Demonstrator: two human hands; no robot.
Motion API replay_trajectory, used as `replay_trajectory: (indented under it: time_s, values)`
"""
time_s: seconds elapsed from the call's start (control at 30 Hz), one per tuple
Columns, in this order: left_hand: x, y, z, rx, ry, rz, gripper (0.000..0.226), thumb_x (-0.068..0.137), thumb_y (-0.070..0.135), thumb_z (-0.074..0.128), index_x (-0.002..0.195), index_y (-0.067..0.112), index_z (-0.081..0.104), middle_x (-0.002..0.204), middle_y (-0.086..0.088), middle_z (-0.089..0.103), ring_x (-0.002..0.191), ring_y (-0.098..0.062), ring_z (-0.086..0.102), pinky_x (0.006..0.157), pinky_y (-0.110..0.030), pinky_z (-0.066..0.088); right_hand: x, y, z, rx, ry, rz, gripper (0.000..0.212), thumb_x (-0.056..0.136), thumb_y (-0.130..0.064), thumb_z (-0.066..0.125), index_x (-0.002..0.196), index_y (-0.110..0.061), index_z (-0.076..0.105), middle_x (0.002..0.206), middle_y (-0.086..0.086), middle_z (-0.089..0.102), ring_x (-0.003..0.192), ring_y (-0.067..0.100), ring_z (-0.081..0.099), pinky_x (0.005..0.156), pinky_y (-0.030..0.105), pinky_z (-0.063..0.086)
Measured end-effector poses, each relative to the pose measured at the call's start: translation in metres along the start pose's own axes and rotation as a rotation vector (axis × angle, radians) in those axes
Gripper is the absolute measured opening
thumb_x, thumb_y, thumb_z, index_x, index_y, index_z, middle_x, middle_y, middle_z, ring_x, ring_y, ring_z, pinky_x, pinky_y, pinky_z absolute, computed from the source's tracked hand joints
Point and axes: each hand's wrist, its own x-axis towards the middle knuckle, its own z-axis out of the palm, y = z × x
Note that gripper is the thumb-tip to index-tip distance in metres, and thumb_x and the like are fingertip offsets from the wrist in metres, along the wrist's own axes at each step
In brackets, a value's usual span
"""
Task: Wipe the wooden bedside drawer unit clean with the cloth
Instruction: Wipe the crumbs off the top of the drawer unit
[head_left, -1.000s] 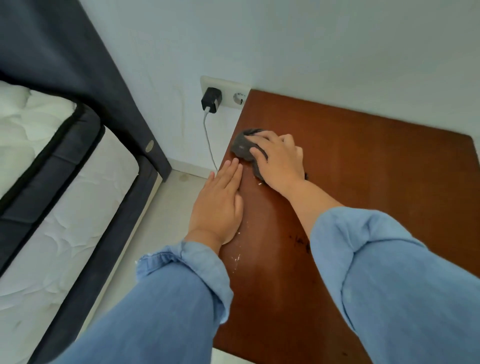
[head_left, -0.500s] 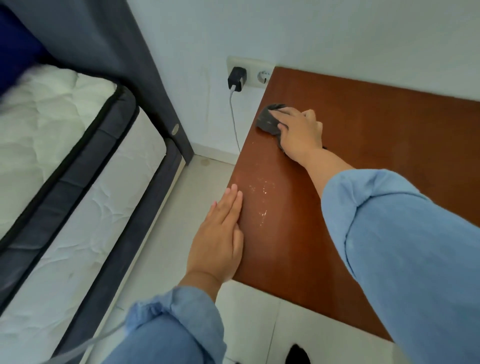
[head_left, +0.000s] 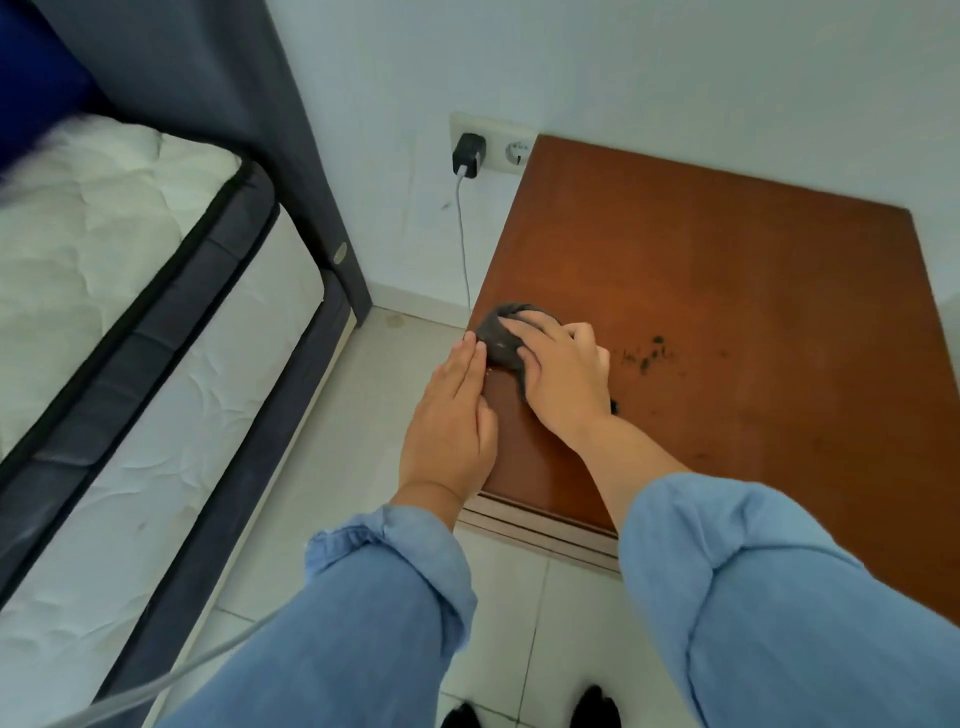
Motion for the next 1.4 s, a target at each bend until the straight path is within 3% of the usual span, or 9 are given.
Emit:
replay_trajectory:
  time_s: [0.2,0.37,0.5,0.77,0.87,1.03,1.2,1.3,1.4]
  values:
    - [-0.076,-0.016,-0.012,0.074,-0.020,-0.080,0.086,0.085,0.059,0.051,0.150,0.013,0.018,0.154,-0.002,0.026,0.142,-0.014,0.021,0.118,-0.038,0.017,0.002,0.001,-0.002,0.004,-0.050,0.035,0.038,0.099,-0.023,0.036,0.128,-0.044,0.049,0.139,-0.024,0.043,0.107,0.020,0.040,0.086,0.033,0.026]
    - [-0.083,-0.028,-0.012,-0.003,0.076,-0.213,0.072,0.082,0.038,0.069,0.143,0.020,0.037,0.125,0.000,0.061,0.112,-0.019,0.056,0.097,-0.027,0.037,0.004,0.000,-0.003,0.026,-0.061,0.029,0.037,0.099,-0.023,0.037,0.128,-0.043,0.049,0.139,-0.023,0.043,0.108,0.021,0.039,0.085,0.031,0.023]
    - [-0.079,-0.022,-0.011,-0.017,0.105,-0.281,0.059,0.080,0.042,0.067,0.134,0.027,0.048,0.106,0.003,0.069,0.093,-0.019,0.062,0.079,-0.027,0.044,-0.016,-0.008,-0.001,0.034,-0.022,0.023,0.038,0.098,-0.019,0.040,0.129,-0.039,0.050,0.138,-0.018,0.046,0.107,0.024,0.041,0.083,0.033,0.027]
    - [-0.087,-0.011,-0.006,-0.266,0.174,-0.471,0.035,0.075,0.025,0.072,0.108,0.027,0.063,0.093,0.011,0.067,0.090,-0.012,0.061,0.080,-0.027,0.049,-0.100,-0.043,0.009,0.061,-0.016,-0.129,0.038,0.093,-0.015,0.045,0.126,-0.032,0.054,0.132,-0.012,0.051,0.099,0.026,0.045,0.075,0.032,0.030]
    - [-0.089,-0.007,-0.006,-0.243,0.168,-0.493,0.034,0.079,0.023,0.066,0.113,0.022,0.062,0.101,0.002,0.069,0.092,-0.018,0.062,0.079,-0.029,0.049,-0.121,-0.047,0.006,0.116,-0.033,-0.156,0.037,0.092,-0.013,0.047,0.122,-0.031,0.058,0.128,-0.011,0.054,0.097,0.026,0.046,0.075,0.031,0.032]
    - [-0.097,-0.005,-0.012,-0.237,0.134,-0.438,0.041,0.084,0.016,0.065,0.124,0.024,0.058,0.113,-0.001,0.068,0.104,-0.019,0.061,0.091,-0.036,0.050,-0.129,-0.044,-0.014,0.404,-0.178,-0.021,0.033,0.095,-0.011,0.045,0.116,-0.028,0.062,0.119,-0.006,0.062,0.104,0.024,0.053,0.093,0.041,0.045]
    - [-0.095,-0.010,-0.025,-0.181,0.046,-0.386,0.044,0.084,0.014,0.067,0.127,0.019,0.056,0.116,0.001,0.066,0.112,-0.015,0.059,0.097,-0.030,0.045,-0.111,-0.051,-0.038,0.672,-0.368,0.139,0.029,0.096,-0.009,0.046,0.110,-0.025,0.066,0.102,-0.004,0.068,0.084,0.015,0.062,0.067,0.025,0.051]
    - [-0.083,-0.014,-0.038,-0.121,-0.011,-0.331,0.063,0.082,0.039,0.069,0.137,0.019,0.045,0.125,0.004,0.062,0.117,-0.013,0.055,0.099,-0.037,0.045,-0.082,-0.052,-0.052,0.809,-0.350,0.274,0.028,0.097,-0.008,0.045,0.111,-0.023,0.063,0.099,0.001,0.068,0.073,0.012,0.062,0.053,0.018,0.047]
    - [-0.059,-0.011,-0.054,-0.104,-0.001,-0.288,0.059,0.085,0.056,0.052,0.134,0.022,0.049,0.123,0.007,0.062,0.115,-0.010,0.056,0.097,-0.036,0.046,-0.047,-0.047,-0.064,0.885,-0.269,0.388,0.026,0.097,-0.008,0.045,0.112,-0.022,0.061,0.103,0.006,0.066,0.070,0.014,0.060,0.047,0.016,0.046]
